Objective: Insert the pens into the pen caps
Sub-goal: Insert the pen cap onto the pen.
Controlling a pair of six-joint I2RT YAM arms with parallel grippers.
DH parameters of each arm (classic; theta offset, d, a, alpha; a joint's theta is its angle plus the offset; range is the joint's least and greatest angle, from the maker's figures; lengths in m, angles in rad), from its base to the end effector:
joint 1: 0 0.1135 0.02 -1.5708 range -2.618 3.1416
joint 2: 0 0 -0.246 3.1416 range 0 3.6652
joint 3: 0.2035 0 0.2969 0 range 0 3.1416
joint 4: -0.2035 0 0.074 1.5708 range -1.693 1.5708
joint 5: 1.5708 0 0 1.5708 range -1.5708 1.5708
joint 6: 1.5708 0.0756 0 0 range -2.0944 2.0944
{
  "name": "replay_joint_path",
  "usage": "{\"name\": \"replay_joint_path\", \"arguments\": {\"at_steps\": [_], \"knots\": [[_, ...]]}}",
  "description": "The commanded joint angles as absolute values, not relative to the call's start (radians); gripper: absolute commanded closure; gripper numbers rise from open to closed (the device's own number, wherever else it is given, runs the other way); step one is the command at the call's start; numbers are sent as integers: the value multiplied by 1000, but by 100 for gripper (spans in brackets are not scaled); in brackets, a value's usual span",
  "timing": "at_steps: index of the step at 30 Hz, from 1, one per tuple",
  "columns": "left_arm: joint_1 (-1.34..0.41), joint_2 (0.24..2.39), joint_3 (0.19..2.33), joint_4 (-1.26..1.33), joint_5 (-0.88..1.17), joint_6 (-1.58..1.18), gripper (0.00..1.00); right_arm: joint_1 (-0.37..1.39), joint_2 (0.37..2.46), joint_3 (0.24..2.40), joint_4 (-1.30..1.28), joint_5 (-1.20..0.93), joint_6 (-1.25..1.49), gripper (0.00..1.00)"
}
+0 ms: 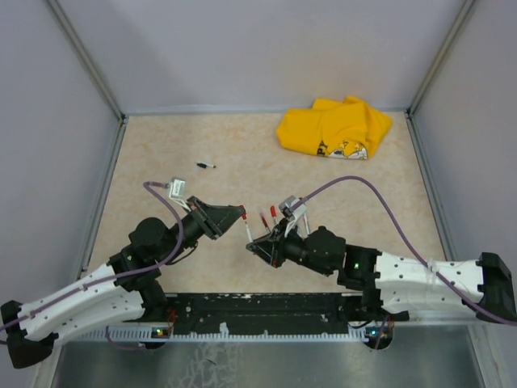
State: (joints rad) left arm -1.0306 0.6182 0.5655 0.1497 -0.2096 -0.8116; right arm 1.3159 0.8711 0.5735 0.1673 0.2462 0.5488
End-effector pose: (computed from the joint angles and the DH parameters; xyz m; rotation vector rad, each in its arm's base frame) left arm 0.1474 -0.2152 0.3150 -0.0096 1.6259 -1.3146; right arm 0.0943 0.2888 0.2547 -0.5013 1.7740 1.1563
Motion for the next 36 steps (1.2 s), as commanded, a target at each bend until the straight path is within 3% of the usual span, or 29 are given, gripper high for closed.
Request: {"name": "replay_joint_path", "arguments": {"at_steps": [1,36], "knots": [[-1028,624,558,167,-216,-816,95,1324,868,589,233,247,526,100],[-1028,650,555,161,-209,-808,96,1324,833,572,216,291,531,100]]}}
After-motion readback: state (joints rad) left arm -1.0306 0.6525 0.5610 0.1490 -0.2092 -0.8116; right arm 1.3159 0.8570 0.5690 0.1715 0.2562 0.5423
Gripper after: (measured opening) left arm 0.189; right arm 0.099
